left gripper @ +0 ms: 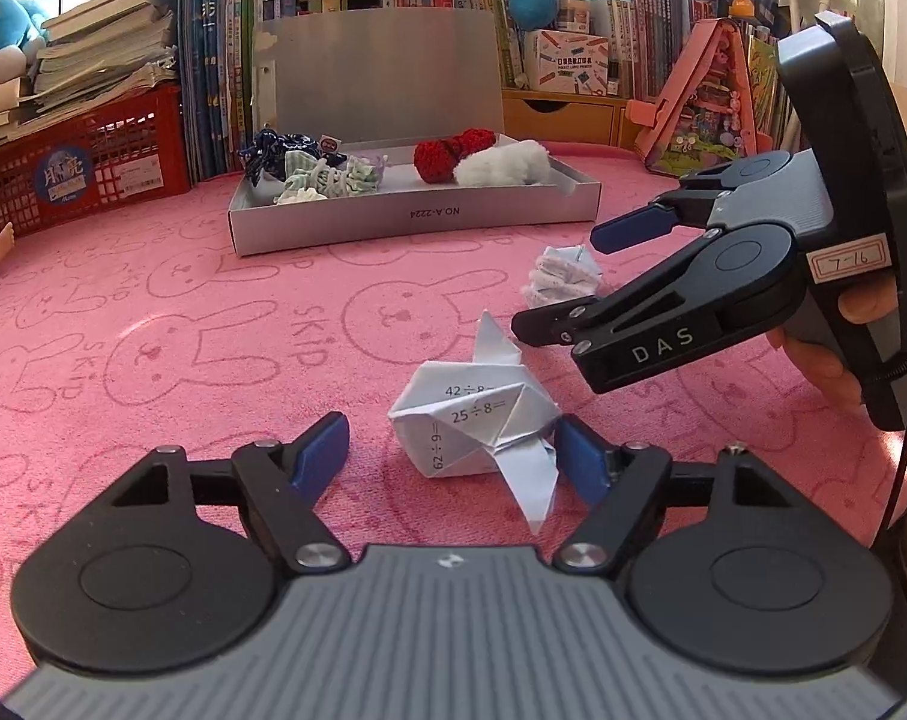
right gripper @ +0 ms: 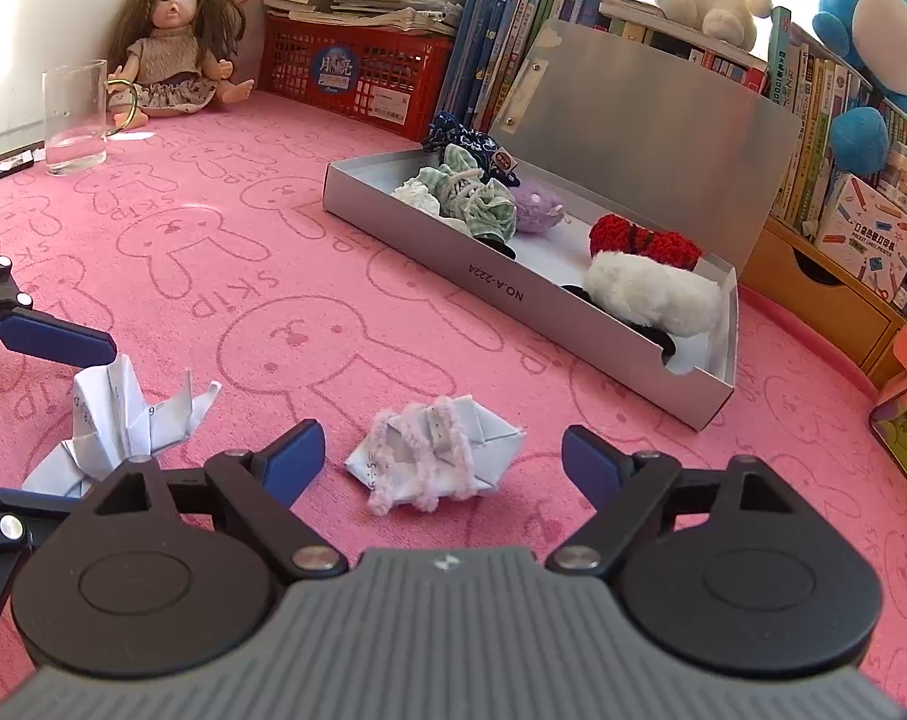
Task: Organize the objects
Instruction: 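Move both grippers back to the white paper origami and pink-trimmed tissue, then close the left gripper on the white origami while the right gripper grasps the pink-trimmed tissue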
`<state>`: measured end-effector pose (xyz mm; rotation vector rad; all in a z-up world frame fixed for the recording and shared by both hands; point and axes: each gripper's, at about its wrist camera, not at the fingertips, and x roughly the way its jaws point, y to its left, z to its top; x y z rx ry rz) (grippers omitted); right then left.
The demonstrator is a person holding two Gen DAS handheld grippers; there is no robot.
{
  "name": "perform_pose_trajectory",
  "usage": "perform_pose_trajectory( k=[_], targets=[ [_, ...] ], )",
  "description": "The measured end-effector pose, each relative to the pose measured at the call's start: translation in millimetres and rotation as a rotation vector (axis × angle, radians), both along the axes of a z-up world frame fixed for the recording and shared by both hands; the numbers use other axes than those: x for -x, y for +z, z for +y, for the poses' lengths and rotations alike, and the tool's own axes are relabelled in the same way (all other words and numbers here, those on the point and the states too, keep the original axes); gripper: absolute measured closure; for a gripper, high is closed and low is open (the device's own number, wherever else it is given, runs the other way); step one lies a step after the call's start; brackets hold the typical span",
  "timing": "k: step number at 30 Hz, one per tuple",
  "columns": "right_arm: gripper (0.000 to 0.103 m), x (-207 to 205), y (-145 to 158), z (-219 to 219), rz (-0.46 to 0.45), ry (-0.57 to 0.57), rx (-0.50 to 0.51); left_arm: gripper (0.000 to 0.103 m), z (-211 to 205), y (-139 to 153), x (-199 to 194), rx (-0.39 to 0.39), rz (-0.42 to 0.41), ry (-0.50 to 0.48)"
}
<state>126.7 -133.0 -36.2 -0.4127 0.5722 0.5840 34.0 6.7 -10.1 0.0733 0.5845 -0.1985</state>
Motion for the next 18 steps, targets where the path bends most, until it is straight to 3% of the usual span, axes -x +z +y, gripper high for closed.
perform_pose_trajectory(
  k=[7,10,18],
  targets=[
    [0.021,3.2,-1.6,-4.2,0.015,-0.011,-0.054,0.039,3.7,2.1,-2.2,0.009,-0.003,0.017],
    [0.031,6.2,-0.6,-4.1,0.002,-0.040,-0.064,0.039,6.6,3.6,-2.4,0.024,0.001,0.028],
    [0.033,10.7,2.0,-9.9,0.002,-0.134,-0.101,0.039,9.4,6.8,-2.2,0.017,-0.003,0.076]
  ],
)
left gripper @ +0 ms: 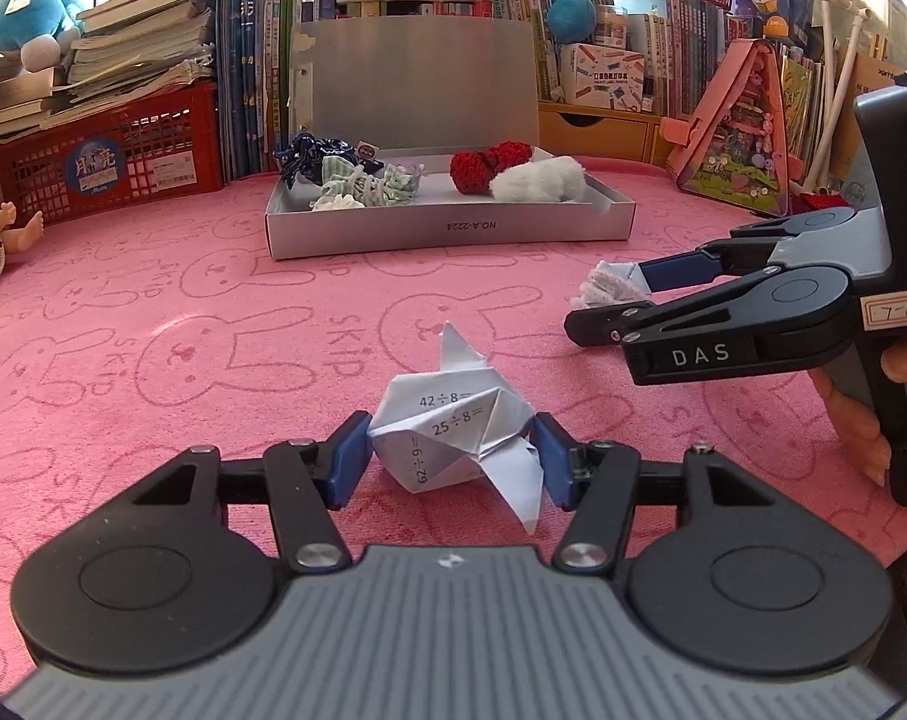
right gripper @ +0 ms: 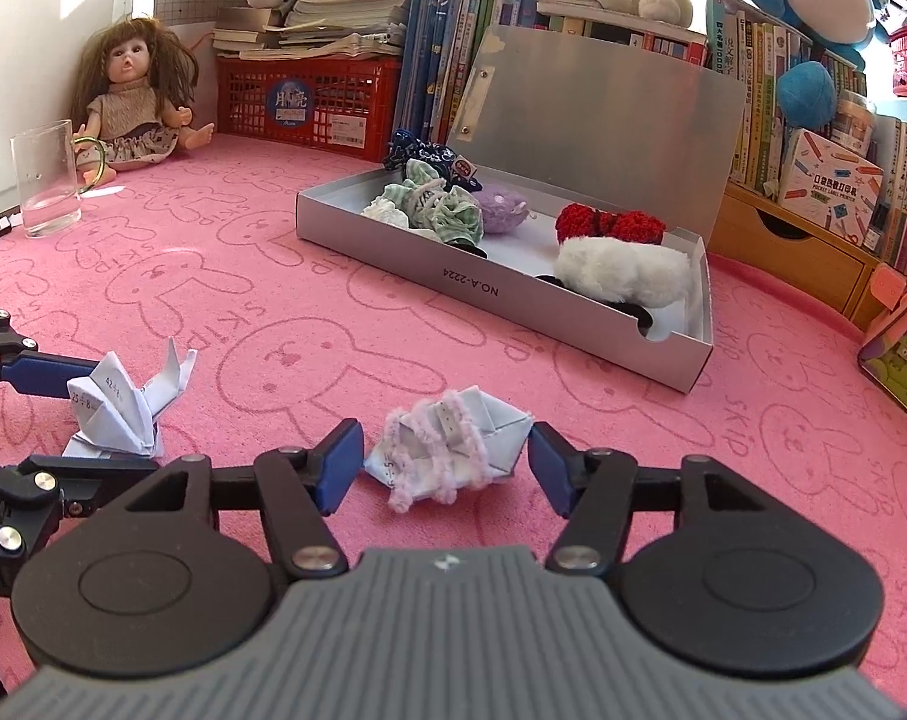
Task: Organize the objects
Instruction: 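Close the left gripper on the white origami while the right gripper grasps the pink-trimmed tissue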
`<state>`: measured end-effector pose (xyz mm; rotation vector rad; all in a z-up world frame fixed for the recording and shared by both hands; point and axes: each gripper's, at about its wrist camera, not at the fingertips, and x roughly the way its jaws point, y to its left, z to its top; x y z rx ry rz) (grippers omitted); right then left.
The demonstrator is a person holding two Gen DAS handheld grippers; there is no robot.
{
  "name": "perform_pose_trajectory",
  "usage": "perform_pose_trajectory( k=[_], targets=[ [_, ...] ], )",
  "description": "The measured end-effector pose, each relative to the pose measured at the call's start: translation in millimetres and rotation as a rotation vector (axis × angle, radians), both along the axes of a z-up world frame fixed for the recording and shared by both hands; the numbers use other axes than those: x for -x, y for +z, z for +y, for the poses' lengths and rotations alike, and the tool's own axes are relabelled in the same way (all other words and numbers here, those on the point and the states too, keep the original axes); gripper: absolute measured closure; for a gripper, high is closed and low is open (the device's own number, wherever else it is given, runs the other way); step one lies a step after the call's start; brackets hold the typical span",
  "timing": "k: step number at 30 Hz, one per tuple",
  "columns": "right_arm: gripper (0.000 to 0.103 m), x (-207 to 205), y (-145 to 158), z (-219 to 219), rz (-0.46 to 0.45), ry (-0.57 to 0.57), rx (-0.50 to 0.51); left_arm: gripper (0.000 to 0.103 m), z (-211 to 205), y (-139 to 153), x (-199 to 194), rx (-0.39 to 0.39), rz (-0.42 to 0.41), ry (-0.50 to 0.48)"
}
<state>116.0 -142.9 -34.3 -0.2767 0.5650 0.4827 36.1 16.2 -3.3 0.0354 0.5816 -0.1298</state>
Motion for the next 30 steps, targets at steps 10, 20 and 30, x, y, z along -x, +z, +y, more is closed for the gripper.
perform_pose_trajectory(
  k=[10,20,30],
  targets=[
    [0.033,16.6,-1.3,-7.0,0.031,-0.103,-0.057,0.024,4.6,-0.3,-2.5,0.017,0.001,0.083],
    [0.033,25.7,-2.3,-10.3,0.035,-0.179,-0.110,0.018,0.2,-1.2,-3.4,-0.001,-0.015,0.182],
    [0.033,36.2,-3.0,-9.0,0.036,-0.224,-0.163,0.022,-6.5,-2.6,-4.4,0.009,-0.001,0.191]
  ],
)
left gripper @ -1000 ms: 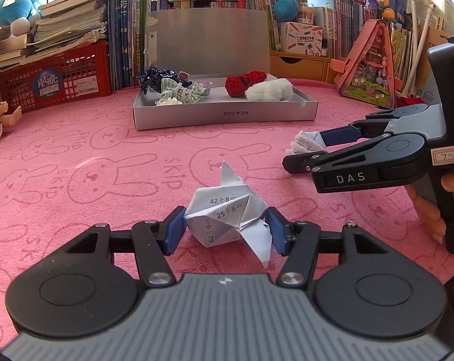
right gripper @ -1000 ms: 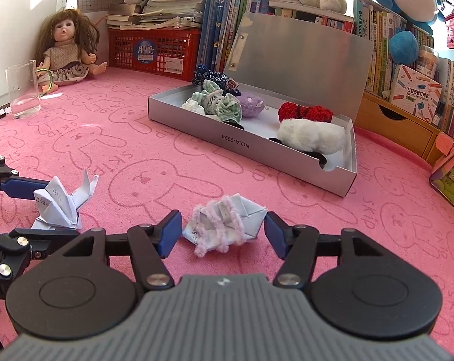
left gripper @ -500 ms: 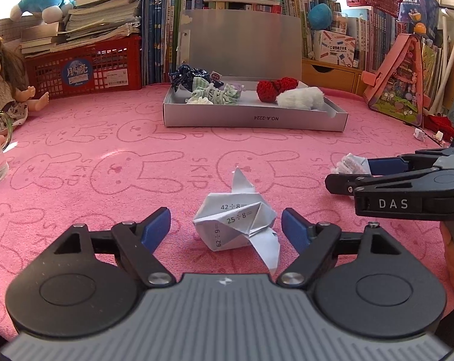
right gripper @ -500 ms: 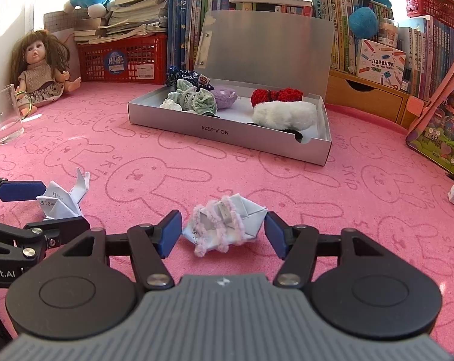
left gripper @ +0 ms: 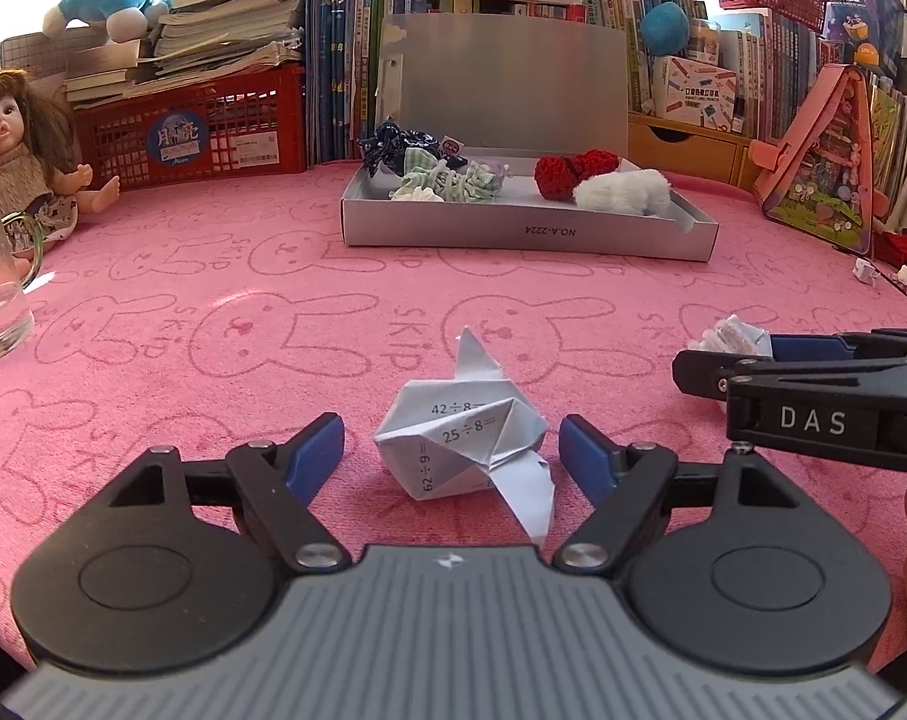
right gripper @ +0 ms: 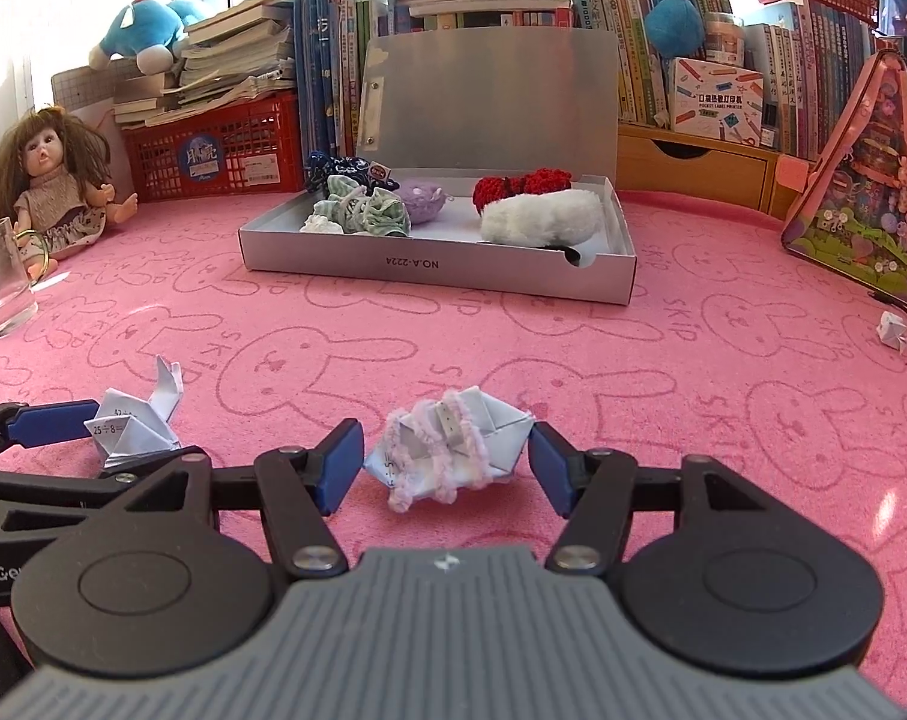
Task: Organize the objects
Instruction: 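Close the left gripper on the white origami while the right gripper grasps the pink-trimmed tissue, then lift the origami and tissue with both grippers and carry them over the box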
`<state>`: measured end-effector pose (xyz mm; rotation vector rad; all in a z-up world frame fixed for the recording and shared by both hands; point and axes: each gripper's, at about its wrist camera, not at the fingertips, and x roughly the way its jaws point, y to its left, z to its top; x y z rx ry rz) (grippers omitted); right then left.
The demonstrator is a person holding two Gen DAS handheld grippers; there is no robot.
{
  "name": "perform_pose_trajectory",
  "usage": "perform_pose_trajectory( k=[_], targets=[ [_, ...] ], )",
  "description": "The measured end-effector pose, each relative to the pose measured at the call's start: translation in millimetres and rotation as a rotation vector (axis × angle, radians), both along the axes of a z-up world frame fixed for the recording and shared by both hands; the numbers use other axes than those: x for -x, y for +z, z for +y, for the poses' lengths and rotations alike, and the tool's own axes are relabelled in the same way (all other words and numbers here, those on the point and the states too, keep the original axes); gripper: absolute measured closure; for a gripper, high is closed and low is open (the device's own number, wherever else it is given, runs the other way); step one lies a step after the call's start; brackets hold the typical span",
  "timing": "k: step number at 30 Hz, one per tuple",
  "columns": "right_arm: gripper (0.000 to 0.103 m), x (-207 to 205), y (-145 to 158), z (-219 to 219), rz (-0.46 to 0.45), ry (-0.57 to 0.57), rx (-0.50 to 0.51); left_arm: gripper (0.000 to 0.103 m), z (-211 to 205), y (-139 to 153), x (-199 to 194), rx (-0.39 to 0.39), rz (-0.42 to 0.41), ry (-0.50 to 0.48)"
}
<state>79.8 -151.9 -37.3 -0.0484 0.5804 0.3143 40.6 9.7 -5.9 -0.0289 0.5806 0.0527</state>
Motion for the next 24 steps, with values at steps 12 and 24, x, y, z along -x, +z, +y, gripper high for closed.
perform_pose_trajectory(
  k=[12,24],
  targets=[
    [0.035,11.7,0.9,5.9,-0.012,-0.046,-0.003,0.036,2.3,1.3,0.2,0.013,-0.001,0.007],
    [0.038,21.9,-1.7,11.2,-0.006,-0.047,-0.014,0.036,0.8,-0.5,-0.3,-0.012,0.001,0.000]
  ],
)
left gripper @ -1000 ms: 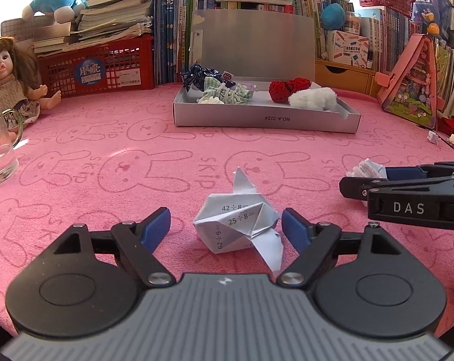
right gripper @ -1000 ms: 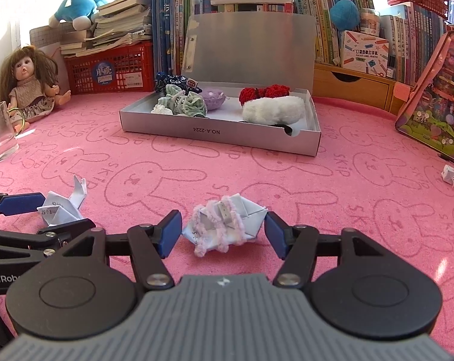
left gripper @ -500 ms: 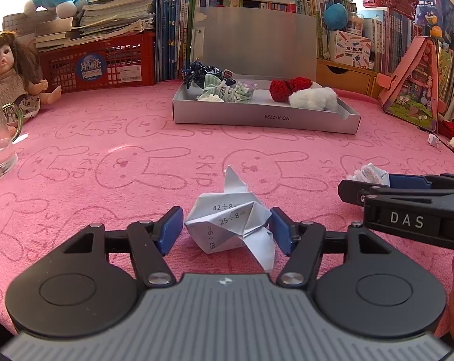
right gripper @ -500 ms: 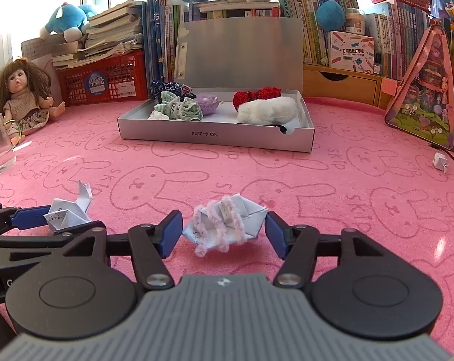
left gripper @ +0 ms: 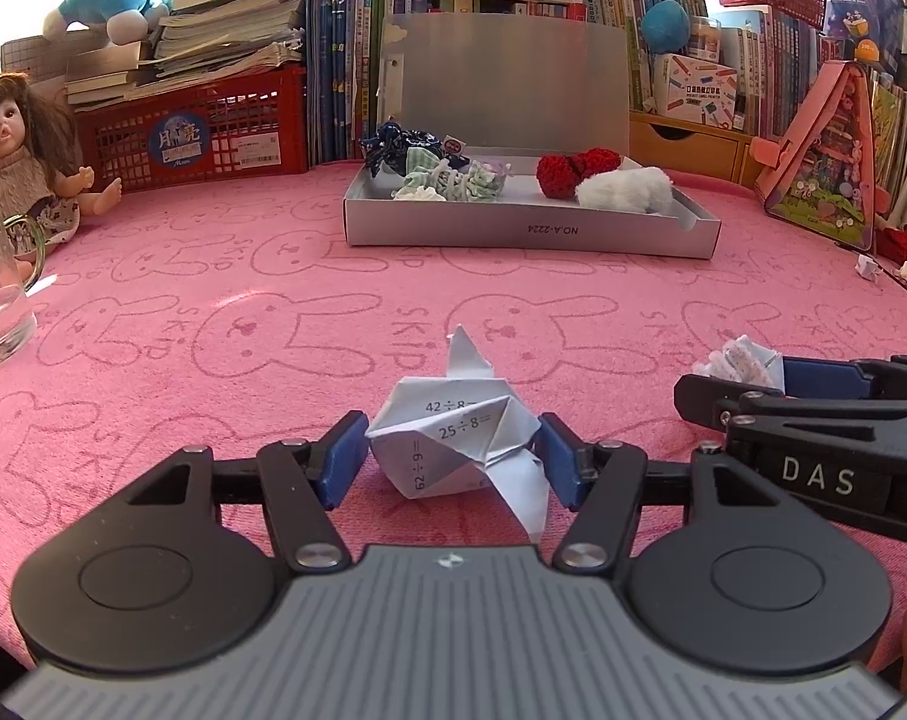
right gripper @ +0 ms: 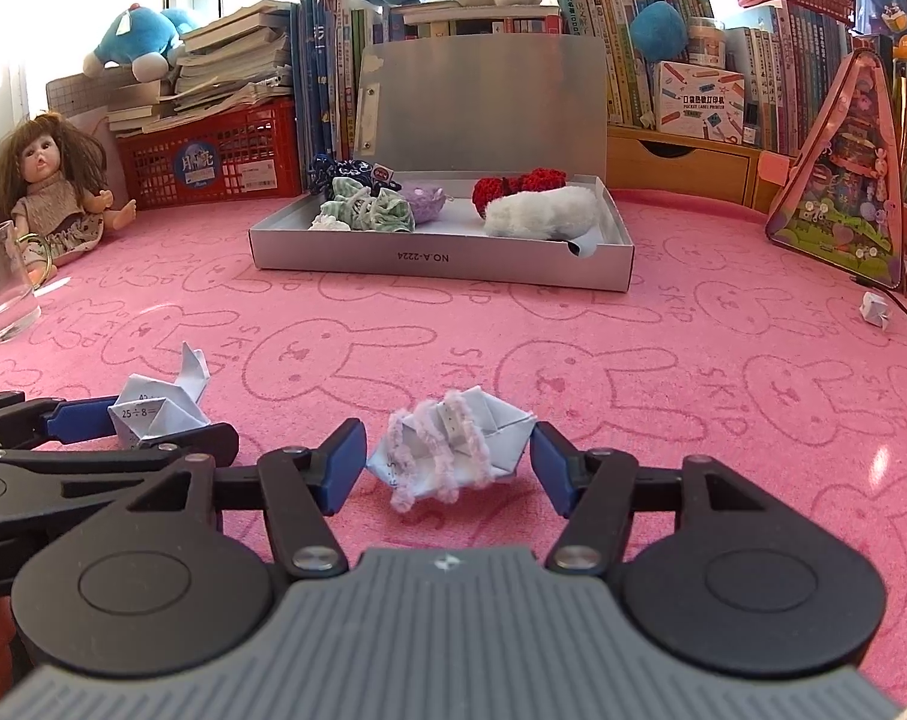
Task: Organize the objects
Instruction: 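Lift the origami and tissue with both grippers and carry them over the box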
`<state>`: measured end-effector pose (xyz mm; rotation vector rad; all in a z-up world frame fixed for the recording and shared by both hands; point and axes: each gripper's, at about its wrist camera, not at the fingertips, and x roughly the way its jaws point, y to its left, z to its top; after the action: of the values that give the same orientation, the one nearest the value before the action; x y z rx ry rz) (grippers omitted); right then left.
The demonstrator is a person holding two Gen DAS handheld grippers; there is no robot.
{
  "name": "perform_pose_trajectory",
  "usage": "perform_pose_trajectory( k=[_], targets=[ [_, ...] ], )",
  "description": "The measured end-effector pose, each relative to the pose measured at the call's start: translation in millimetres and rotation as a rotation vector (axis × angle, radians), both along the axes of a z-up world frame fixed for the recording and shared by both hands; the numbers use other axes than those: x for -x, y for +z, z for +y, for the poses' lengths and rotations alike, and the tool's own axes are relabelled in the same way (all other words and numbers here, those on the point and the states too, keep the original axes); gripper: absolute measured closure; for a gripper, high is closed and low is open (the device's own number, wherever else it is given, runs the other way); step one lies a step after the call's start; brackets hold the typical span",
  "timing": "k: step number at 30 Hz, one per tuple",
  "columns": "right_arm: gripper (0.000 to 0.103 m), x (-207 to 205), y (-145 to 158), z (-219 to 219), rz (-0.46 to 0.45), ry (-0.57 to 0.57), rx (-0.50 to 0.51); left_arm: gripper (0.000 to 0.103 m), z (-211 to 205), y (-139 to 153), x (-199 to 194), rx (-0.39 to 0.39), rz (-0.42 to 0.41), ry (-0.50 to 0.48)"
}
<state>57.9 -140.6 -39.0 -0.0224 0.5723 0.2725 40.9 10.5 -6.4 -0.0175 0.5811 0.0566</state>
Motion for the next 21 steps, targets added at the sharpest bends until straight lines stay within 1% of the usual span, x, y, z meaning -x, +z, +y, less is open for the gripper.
perform_pose_trajectory(
  k=[5,7,9,21],
  targets=[
    [0.039,0.8,-0.8,-0.9,0.008,-0.006,-0.019,0.036,-0.2,0.1,0.3,0.002,-0.001,-0.002],
    [0.039,0.9,-1.0,-0.4,0.010,-0.003,-0.025,0.040,0.2,0.6,1.1,0.007,-0.003,-0.005],
    [0.039,1.7,-1.0,0.6,0.006,-0.006,-0.026,0.040,0.4,1.2,1.3,0.007,-0.004,-0.004],
    [0.039,0.0,1.7,-0.2,0.004,-0.023,-0.068,0.042,0.9,10.0,1.2,-0.002,-0.037,-0.010]
  ],
)
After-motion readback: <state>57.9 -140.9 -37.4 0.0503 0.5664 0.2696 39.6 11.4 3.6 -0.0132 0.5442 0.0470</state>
